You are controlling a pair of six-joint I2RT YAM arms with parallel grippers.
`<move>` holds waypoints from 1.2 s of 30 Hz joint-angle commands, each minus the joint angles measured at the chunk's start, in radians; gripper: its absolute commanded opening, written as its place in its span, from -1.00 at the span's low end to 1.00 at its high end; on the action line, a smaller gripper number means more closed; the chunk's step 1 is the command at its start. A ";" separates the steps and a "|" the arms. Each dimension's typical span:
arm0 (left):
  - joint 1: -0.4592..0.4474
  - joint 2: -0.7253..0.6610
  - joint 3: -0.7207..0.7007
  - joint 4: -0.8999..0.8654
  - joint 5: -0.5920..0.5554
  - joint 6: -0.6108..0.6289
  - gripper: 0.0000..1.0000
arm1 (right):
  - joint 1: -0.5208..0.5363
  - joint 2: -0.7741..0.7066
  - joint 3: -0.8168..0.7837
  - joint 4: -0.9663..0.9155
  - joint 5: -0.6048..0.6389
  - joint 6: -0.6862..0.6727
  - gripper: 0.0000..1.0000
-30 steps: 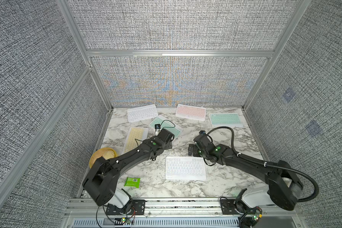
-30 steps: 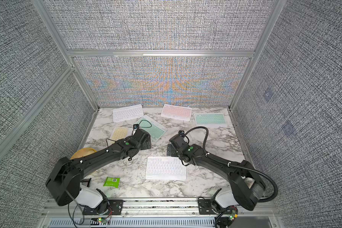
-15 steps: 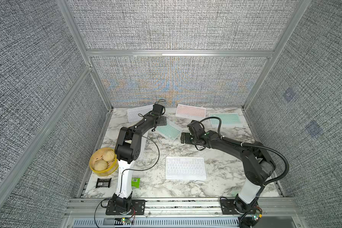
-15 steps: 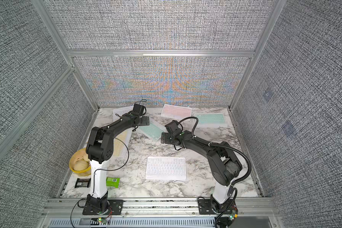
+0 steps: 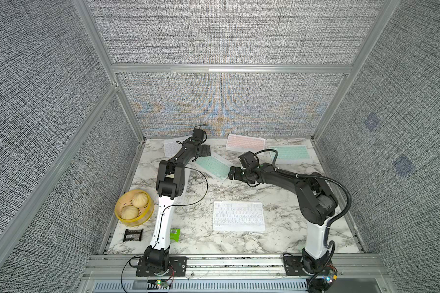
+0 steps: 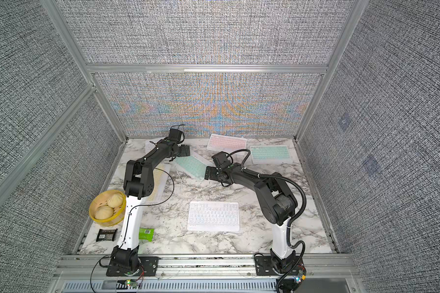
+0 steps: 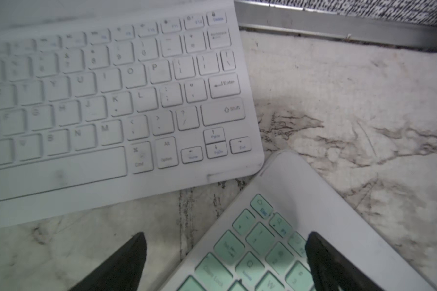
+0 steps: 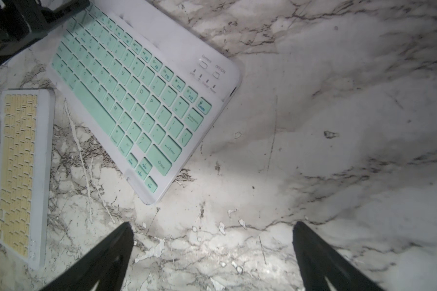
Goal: Stack the numeric keypads
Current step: Adjust the numeric keypad at the center of the board.
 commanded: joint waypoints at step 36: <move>-0.256 -0.351 -0.628 0.263 0.373 -0.295 0.98 | -0.222 -0.015 -0.185 0.103 -0.231 -0.031 0.97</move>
